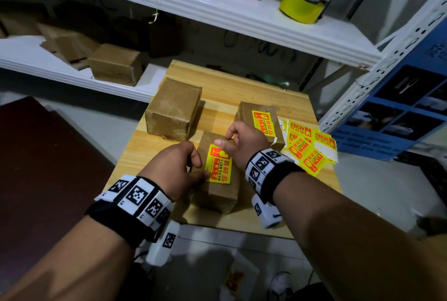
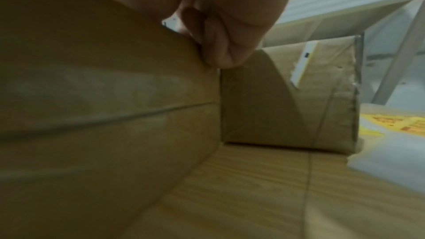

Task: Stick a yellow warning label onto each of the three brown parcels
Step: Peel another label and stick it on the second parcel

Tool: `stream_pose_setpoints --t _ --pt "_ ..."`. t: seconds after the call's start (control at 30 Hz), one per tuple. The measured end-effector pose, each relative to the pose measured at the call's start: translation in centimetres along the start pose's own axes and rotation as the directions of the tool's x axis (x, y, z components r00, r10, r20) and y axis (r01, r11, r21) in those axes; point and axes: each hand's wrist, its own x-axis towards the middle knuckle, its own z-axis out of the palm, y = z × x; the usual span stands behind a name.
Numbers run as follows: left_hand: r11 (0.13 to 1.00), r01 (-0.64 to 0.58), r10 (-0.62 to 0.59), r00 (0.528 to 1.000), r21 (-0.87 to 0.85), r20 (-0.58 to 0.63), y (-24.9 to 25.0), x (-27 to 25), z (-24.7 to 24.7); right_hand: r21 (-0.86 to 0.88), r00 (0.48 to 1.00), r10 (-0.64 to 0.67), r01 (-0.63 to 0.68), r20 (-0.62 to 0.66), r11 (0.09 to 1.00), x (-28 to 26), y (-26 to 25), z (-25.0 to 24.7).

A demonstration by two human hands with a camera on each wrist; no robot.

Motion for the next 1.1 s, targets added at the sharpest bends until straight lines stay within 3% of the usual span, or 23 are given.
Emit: stream_pose_setpoints --t 0.17,0.4,0.6,0.93,1.1 --pt "1.000 0.028 -0.028 1.000 -0.013 -0.002 -0.2 -0.1 0.1 0.012 0.988 -0.149 0.148 0.047 0.989 -0.9 0.9 -0.8" --pt "0.996 0.058 -0.056 0.998 -0.067 0.024 -0.3 0.0 0.1 0.068 0.956 -0.231 0.222 0.181 0.973 -3.7 1.7 -1.8" --pt "0.990 0.072 -0.068 0.997 -0.118 0.039 -0.3 -0.1 -0.1 0.033 0.956 -0.214 0.211 0.200 0.977 -3.1 1.6 -2.1" --pt "0.993 0.059 -0.054 0.997 -0.106 0.051 0.0 0.1 -0.2 -0.006 0.991 -0.118 0.119 0.070 0.993 -0.6 1.3 -0.5" --pt "0.992 0.068 -0.063 0.997 -0.106 0.046 0.1 0.0 -0.2 -0.004 0.992 -0.079 0.080 0.095 0.997 0.4 1.3 -0.4"
